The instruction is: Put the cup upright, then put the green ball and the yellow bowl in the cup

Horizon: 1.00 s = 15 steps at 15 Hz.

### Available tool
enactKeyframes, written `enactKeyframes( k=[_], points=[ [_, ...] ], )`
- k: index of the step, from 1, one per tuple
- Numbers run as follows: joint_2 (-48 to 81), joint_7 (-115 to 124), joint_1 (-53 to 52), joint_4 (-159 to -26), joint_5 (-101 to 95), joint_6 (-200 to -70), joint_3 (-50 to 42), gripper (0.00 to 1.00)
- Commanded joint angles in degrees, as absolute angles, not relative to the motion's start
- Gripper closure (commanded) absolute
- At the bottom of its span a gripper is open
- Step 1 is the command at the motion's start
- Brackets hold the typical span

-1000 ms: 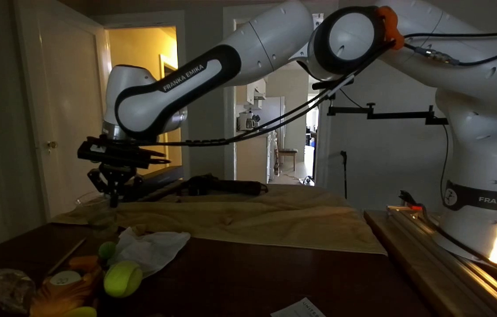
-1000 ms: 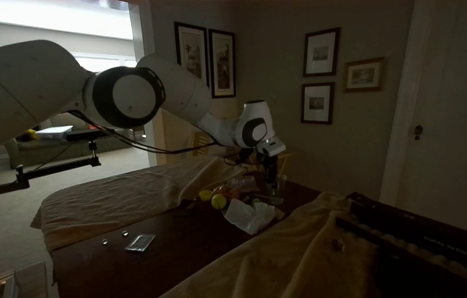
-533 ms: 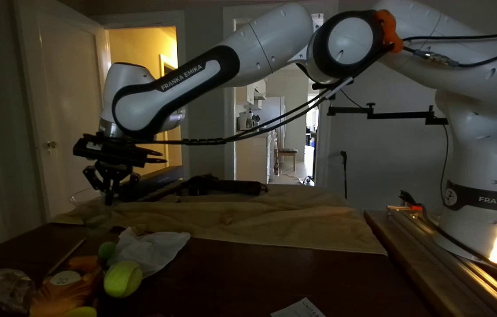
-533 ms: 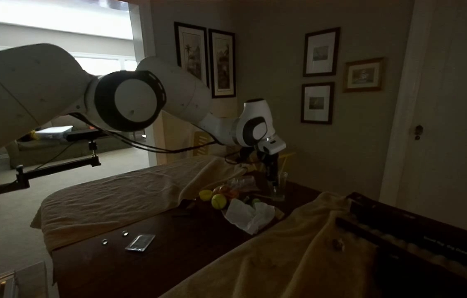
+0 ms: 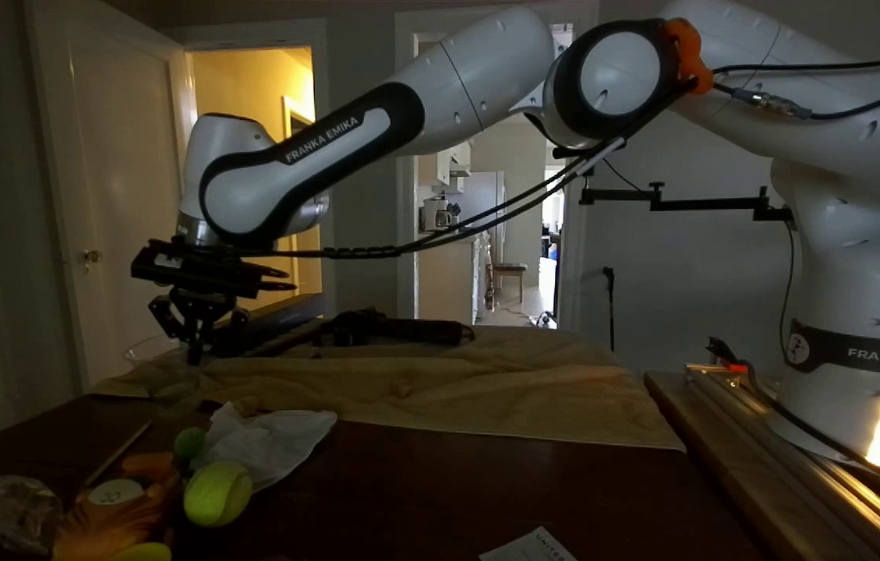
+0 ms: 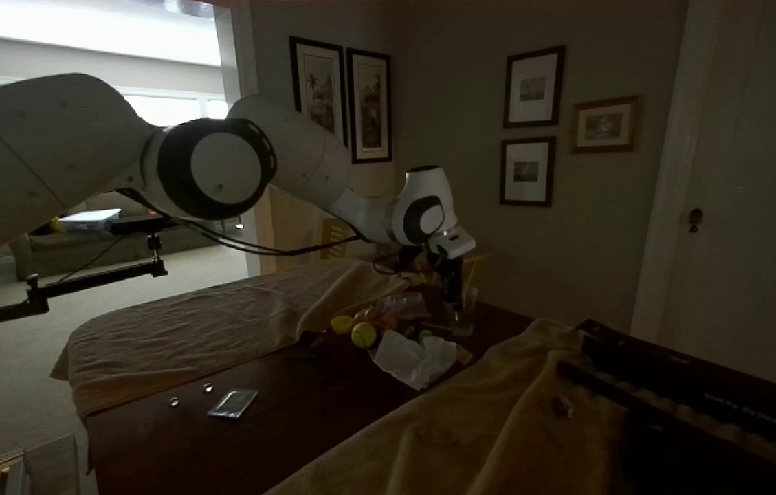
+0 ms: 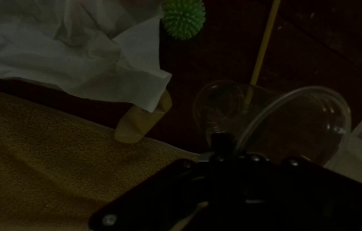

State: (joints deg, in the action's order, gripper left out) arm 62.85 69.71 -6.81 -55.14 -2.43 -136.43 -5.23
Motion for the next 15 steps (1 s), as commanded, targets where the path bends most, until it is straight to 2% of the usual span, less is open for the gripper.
enactKeyframes(
  k=[1, 15],
  points=[
    [64.38, 67.92, -6.52, -53.23, -0.67, -137.26, -4.65, 0.99],
    [68.11, 65.43, -5.25, -49.09, 3.11, -138.41, -1.56, 0.99]
  ],
)
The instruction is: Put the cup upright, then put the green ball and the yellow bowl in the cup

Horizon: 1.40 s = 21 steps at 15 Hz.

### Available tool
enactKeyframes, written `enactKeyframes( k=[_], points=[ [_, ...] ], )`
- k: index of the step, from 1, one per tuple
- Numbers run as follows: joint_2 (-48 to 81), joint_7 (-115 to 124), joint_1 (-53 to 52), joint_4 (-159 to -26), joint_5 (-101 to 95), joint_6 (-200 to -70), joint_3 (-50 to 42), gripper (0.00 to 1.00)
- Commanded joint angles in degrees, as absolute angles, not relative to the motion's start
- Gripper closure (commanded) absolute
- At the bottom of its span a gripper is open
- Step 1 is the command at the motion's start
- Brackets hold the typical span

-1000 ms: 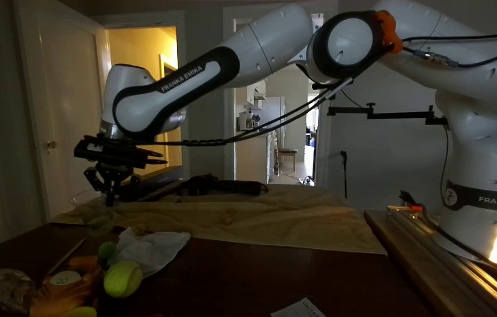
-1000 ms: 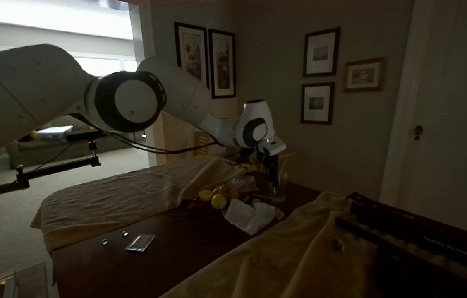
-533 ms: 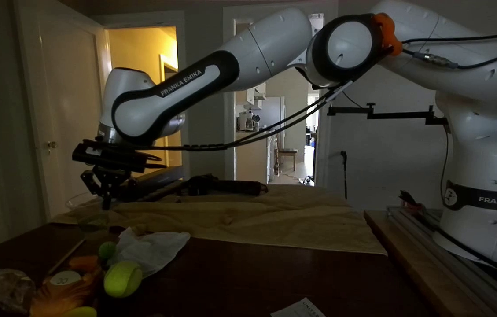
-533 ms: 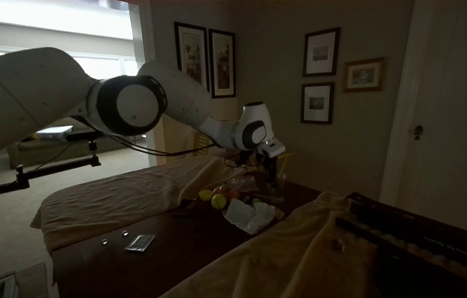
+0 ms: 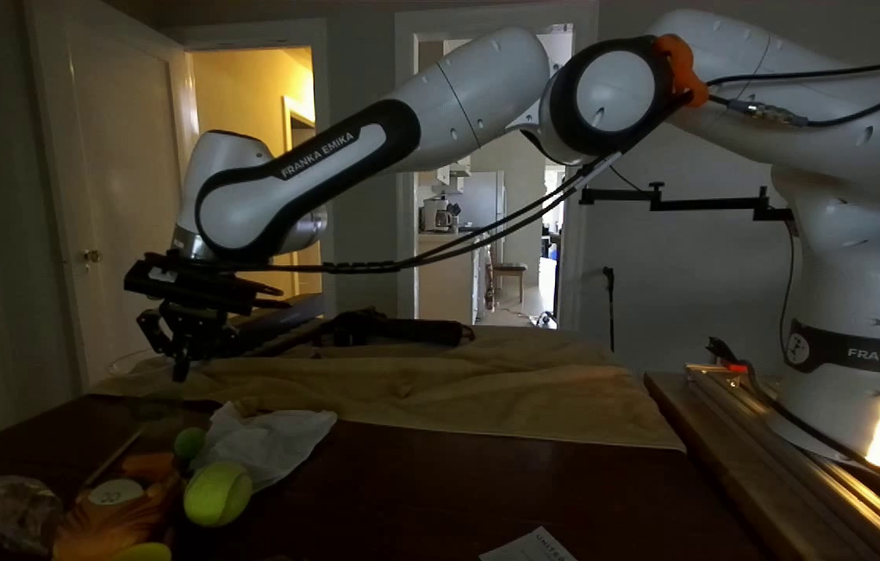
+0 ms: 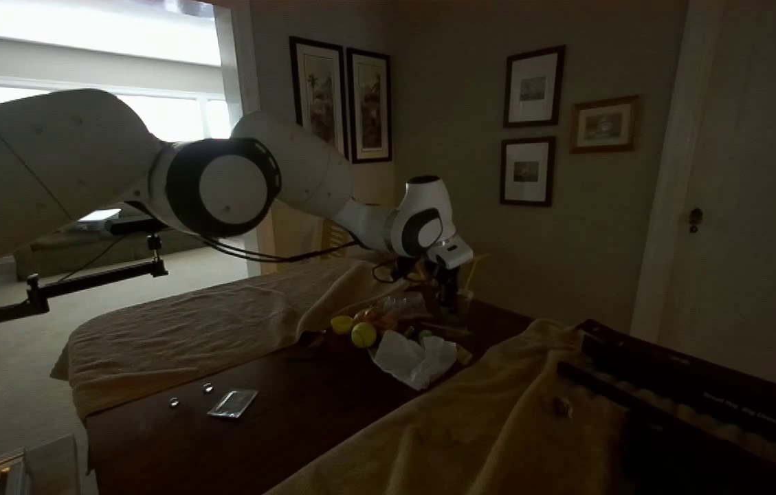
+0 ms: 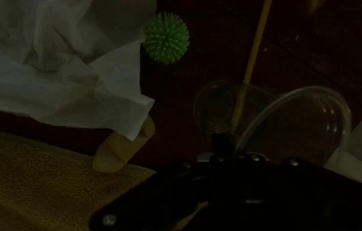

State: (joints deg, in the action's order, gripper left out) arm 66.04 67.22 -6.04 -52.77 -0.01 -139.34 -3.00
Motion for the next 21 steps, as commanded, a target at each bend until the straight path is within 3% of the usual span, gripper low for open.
enactKeyframes(
  k=[1, 21],
  points=[
    [68.11, 65.73, -5.29, -48.98, 3.47, -138.00, -1.56, 0.99],
    [69.08, 67.19, -6.28, -45.02, 4.05, -128.48, -2.97, 0.99]
  ],
)
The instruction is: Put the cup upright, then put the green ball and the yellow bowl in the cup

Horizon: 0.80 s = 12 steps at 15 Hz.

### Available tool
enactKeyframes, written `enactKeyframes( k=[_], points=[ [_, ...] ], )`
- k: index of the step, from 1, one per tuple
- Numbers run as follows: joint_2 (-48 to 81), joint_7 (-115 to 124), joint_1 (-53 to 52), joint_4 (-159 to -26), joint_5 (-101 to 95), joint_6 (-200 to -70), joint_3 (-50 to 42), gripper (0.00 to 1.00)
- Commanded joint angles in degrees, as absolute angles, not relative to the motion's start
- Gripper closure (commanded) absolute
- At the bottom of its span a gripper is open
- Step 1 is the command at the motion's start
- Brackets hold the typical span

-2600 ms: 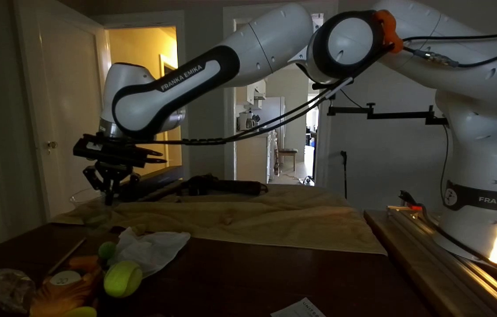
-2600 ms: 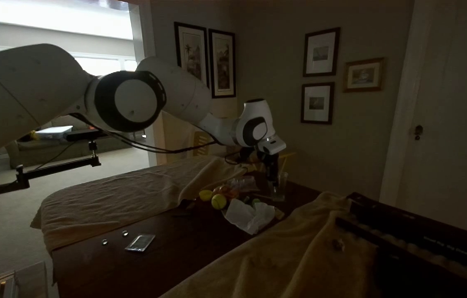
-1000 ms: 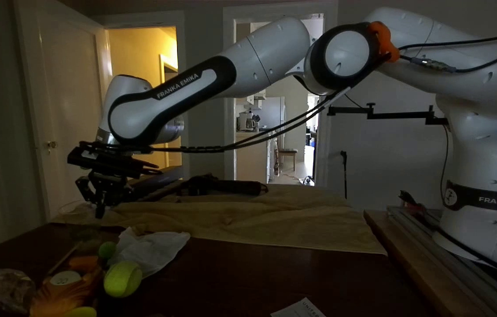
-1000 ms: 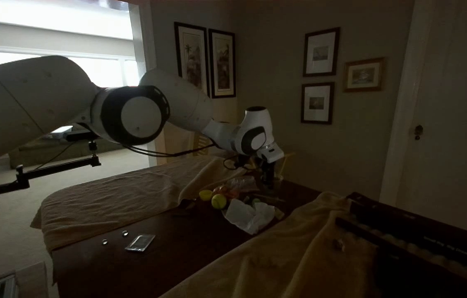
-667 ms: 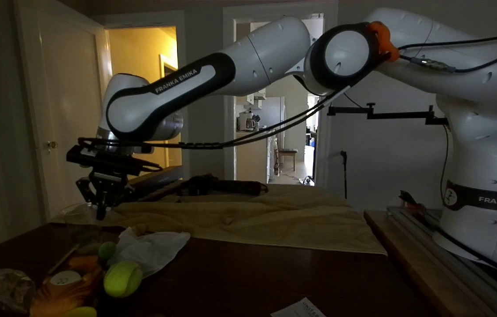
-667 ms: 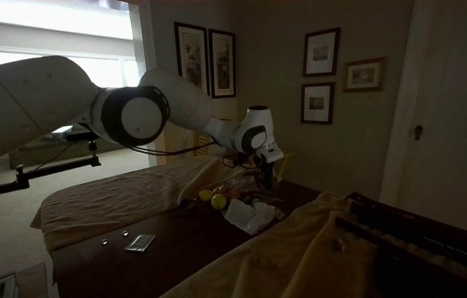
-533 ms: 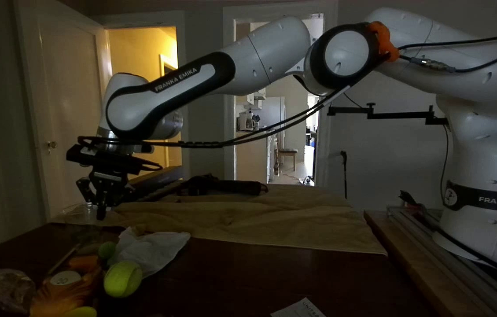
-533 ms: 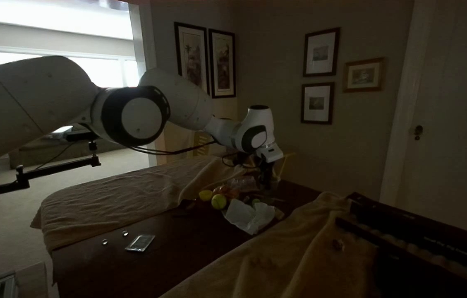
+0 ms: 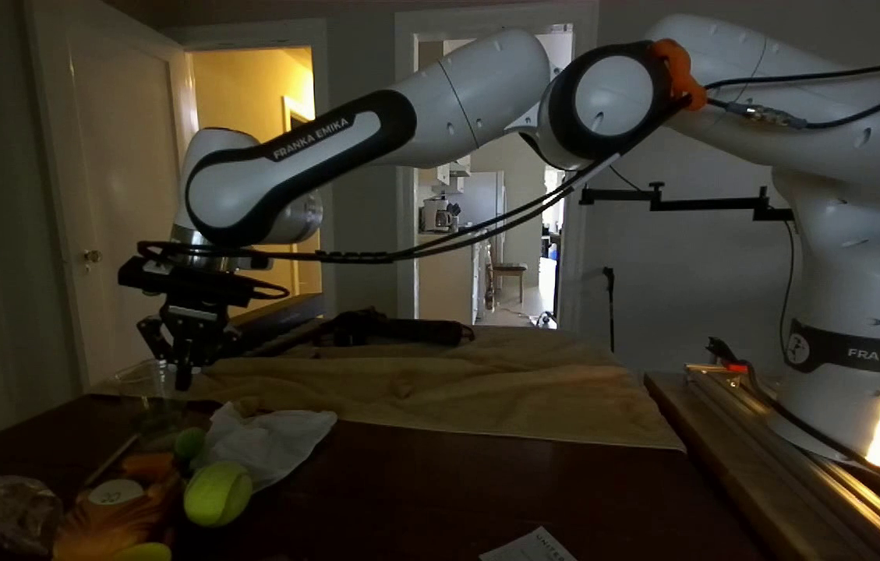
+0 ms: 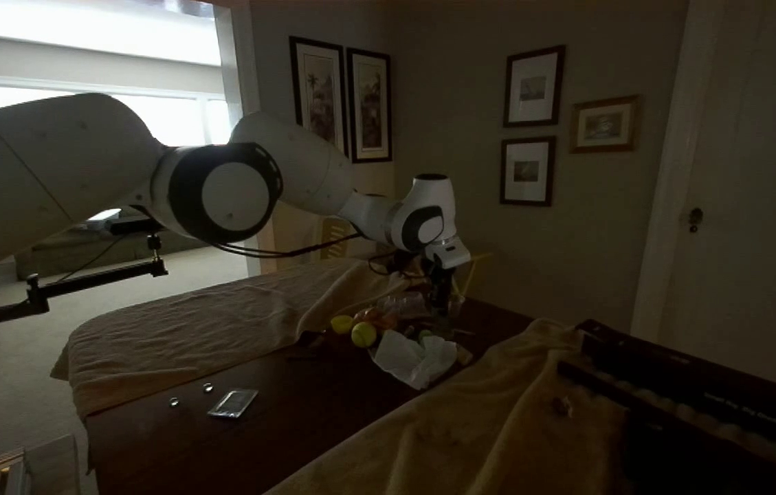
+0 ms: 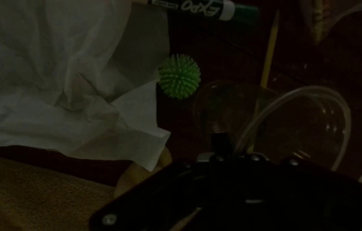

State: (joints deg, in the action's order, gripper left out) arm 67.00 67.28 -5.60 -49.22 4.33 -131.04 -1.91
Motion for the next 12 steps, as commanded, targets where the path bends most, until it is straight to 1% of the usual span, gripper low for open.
enactKeyframes(
  k=[1, 12],
  points=[
    [69.20, 67.25, -6.49, -44.72, 3.75, -127.99, -3.30, 0.99],
    [71.48, 67.68, -8.63, -41.11, 0.75, -127.80, -6.86, 0.99]
  ],
)
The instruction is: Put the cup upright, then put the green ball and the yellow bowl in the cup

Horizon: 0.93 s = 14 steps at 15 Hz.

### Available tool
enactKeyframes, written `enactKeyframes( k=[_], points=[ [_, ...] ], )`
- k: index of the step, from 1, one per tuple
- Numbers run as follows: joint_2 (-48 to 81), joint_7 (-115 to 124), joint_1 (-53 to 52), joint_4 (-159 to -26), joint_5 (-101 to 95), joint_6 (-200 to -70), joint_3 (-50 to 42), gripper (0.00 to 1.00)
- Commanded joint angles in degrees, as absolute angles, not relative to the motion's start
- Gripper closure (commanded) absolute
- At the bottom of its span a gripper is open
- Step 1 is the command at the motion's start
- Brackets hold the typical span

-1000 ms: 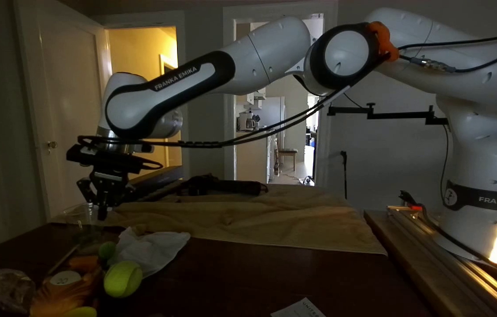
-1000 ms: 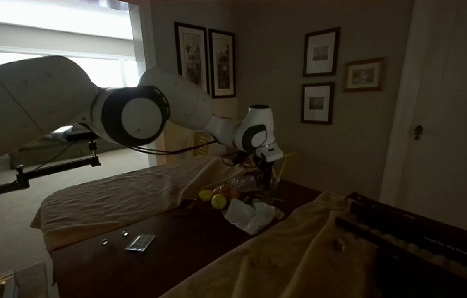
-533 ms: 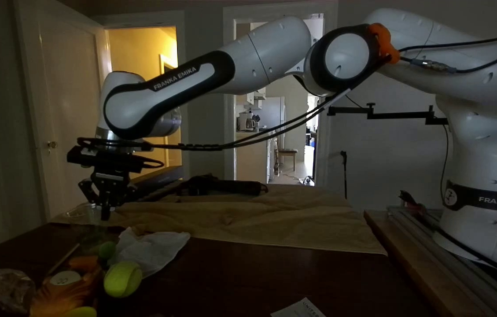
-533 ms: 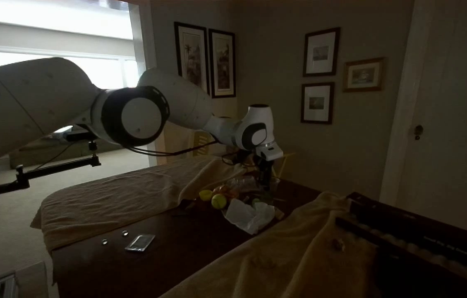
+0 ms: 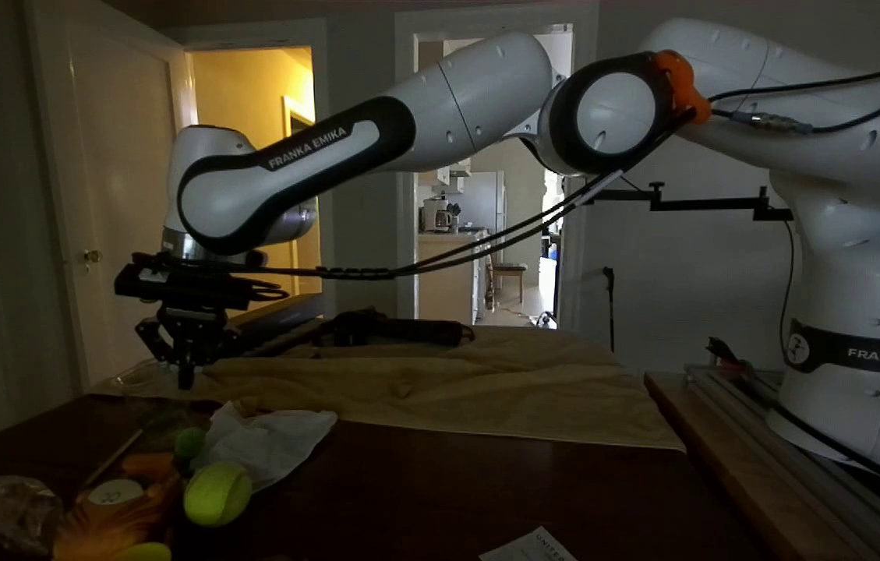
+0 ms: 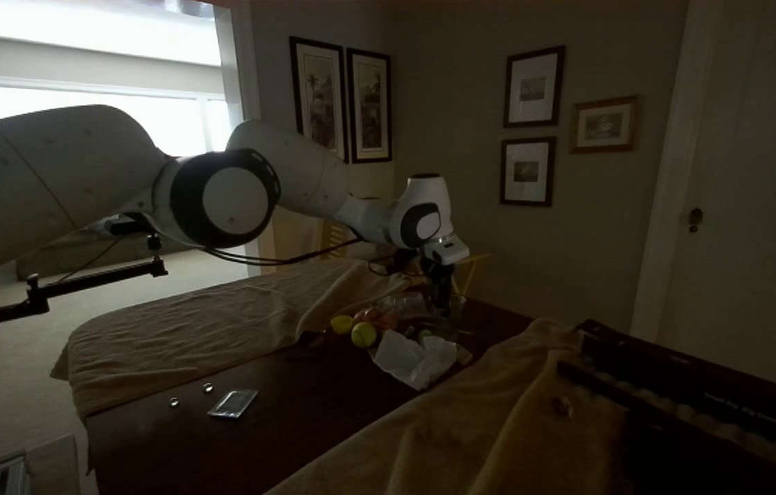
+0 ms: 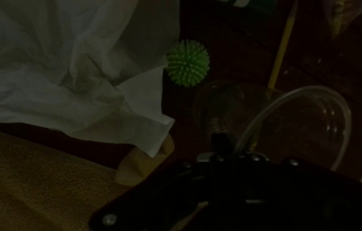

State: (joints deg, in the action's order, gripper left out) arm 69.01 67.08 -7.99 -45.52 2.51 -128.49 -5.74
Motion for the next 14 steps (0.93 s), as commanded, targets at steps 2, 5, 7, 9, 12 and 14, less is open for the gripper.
enactKeyframes(
  k=[2, 5, 7, 9, 12, 14],
  points=[
    [71.81, 68.09, -8.88, -40.59, 0.26, -128.53, -7.40, 0.99],
    [72.44, 67.78, -8.69, -39.56, 0.49, -129.08, -7.23, 0.99],
    [72.74, 67.63, -8.55, -39.12, 0.69, -129.41, -7.01, 0.99],
    [73.01, 67.43, -8.38, -38.77, 0.92, -129.88, -6.75, 0.99],
    [73.42, 67.48, -8.31, -38.37, 1.10, -130.47, -6.61, 0.99],
    [73.92, 67.42, -8.29, -37.81, 1.16, -130.67, -6.51, 0.99]
  ],
)
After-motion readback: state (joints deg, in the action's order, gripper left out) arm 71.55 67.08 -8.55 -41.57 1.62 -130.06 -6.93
